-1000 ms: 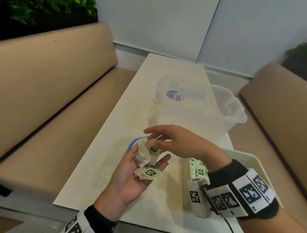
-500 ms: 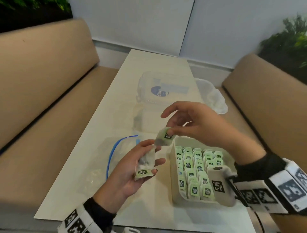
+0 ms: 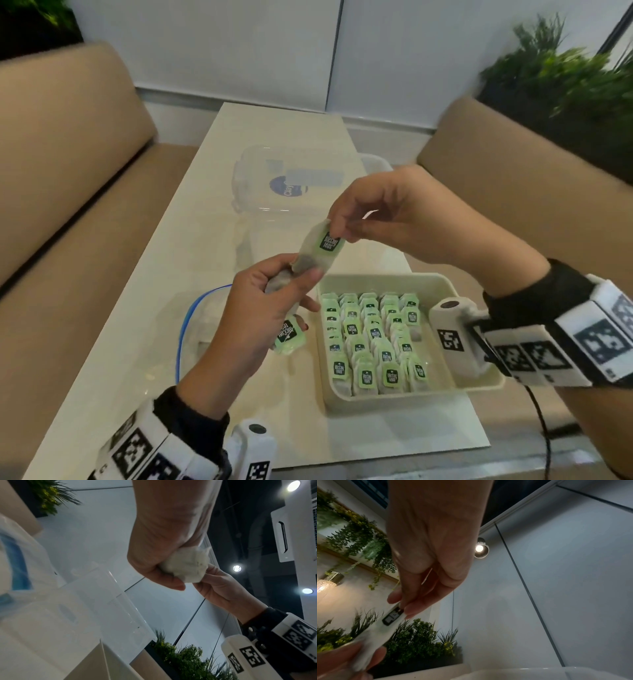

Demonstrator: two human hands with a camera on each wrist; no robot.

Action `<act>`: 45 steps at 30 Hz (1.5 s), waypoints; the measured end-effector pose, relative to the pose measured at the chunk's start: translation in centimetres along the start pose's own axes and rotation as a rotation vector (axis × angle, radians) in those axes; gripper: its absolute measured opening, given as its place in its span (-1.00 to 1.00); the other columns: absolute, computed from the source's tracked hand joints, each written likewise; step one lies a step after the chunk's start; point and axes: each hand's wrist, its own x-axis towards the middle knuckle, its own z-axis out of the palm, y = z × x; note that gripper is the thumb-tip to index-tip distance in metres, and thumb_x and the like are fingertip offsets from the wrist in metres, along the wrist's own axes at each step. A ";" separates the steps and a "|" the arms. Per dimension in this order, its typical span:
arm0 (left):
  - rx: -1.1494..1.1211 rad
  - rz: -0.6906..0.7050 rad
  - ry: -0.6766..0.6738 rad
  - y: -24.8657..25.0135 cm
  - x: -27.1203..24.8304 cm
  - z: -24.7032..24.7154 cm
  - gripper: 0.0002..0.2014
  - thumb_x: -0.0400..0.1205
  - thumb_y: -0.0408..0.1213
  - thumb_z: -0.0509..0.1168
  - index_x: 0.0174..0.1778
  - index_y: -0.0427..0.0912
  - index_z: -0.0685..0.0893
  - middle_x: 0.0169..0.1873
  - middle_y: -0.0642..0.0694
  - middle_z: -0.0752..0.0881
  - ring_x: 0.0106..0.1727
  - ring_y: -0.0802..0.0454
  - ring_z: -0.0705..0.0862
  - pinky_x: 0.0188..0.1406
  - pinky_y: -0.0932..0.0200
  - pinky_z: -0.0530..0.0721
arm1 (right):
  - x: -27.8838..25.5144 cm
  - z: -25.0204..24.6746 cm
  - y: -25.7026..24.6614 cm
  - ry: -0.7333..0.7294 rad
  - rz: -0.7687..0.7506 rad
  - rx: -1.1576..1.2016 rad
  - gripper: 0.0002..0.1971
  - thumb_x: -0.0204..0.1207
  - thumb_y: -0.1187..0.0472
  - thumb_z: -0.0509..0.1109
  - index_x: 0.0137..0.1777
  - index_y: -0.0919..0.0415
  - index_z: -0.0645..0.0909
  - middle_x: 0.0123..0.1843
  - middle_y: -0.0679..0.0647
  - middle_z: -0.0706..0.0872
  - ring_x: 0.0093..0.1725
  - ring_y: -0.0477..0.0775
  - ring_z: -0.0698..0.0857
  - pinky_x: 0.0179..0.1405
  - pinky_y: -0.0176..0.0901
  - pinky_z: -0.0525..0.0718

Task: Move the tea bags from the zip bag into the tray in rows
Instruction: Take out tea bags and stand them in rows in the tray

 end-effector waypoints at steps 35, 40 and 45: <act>-0.325 -0.531 0.213 -4.1 -1.7 -5.7 -0.70 0.61 -0.23 0.24 -0.32 -0.05 0.85 -0.34 0.03 0.75 -0.52 0.14 0.66 -0.65 0.41 0.57 | -6.3 2.1 17.6 -0.969 0.643 -0.627 -0.65 0.63 0.34 0.18 0.33 0.14 0.63 0.34 -0.02 0.67 0.33 -0.01 0.60 0.38 -0.18 0.48; -0.336 -0.545 0.207 -4.3 -1.8 -5.2 -0.69 0.60 -0.23 0.22 -0.33 -0.10 0.85 -0.37 -0.01 0.75 -0.54 0.10 0.66 -0.66 0.41 0.56 | -6.4 1.9 18.7 -0.913 0.673 -0.591 -0.68 0.63 0.28 0.23 0.32 0.07 0.65 0.29 -0.05 0.69 0.28 -0.02 0.62 0.35 -0.18 0.51; -0.409 -0.554 0.107 -4.6 -1.5 -5.4 -0.65 0.11 -0.20 0.34 -0.23 -0.16 0.86 -0.28 -0.10 0.78 -0.49 0.01 0.70 -0.62 0.37 0.60 | -6.3 2.0 18.7 -0.904 0.665 -0.582 -0.64 0.60 0.32 0.21 0.33 0.08 0.64 0.30 -0.05 0.68 0.26 -0.02 0.62 0.35 -0.17 0.50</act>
